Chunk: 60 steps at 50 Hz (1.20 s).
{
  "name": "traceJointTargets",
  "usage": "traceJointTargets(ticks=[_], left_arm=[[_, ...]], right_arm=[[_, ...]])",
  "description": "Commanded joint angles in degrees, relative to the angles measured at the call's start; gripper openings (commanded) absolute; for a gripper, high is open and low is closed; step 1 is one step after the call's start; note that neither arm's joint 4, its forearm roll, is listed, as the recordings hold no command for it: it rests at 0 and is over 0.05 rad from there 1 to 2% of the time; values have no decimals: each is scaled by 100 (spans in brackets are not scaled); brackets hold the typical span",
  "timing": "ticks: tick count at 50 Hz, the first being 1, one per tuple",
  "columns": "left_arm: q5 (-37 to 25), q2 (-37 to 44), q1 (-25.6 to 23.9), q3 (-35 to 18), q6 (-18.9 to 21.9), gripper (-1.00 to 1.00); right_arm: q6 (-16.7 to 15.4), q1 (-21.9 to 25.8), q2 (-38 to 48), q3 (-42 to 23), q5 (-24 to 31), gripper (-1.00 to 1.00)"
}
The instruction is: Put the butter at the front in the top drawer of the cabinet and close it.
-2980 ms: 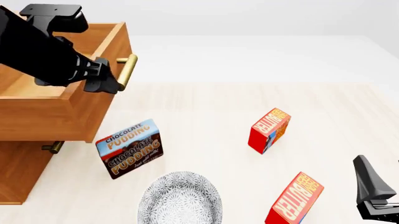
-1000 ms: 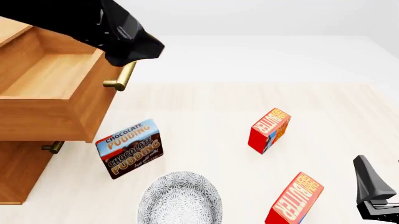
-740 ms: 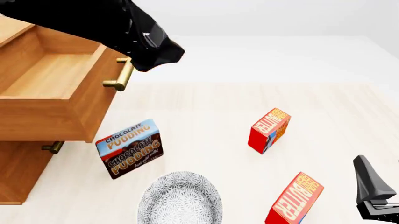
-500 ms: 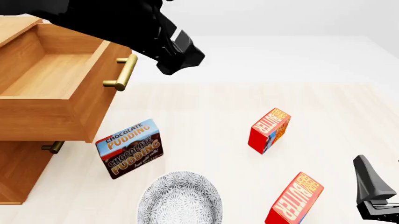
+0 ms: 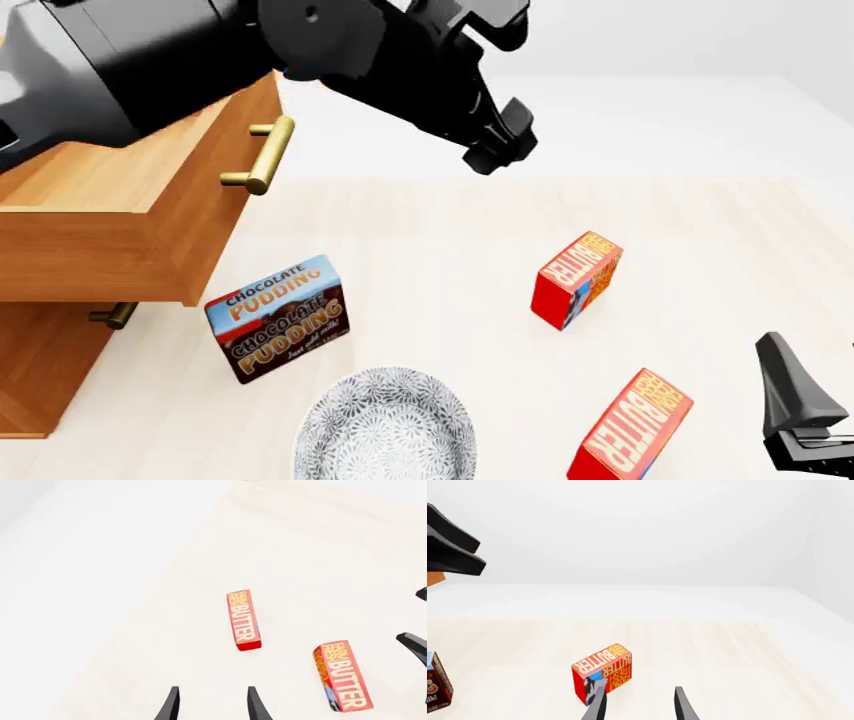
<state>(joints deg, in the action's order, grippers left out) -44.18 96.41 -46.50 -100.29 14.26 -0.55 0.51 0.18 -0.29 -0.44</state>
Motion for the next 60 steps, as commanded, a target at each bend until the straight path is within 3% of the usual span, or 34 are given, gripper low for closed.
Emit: traceJointTargets(ticks=[1,34,60], left_arm=[[259,666,-90,-367,-217,100],[650,1761,-219,-899,-591,100],[1123,2295,-361,-950,-1061,100]], right_arm=[[2,-4,-7,4,1,100],[2,-4,-8,4,-1,100],[-1,-2,-8,4,-3,100]])
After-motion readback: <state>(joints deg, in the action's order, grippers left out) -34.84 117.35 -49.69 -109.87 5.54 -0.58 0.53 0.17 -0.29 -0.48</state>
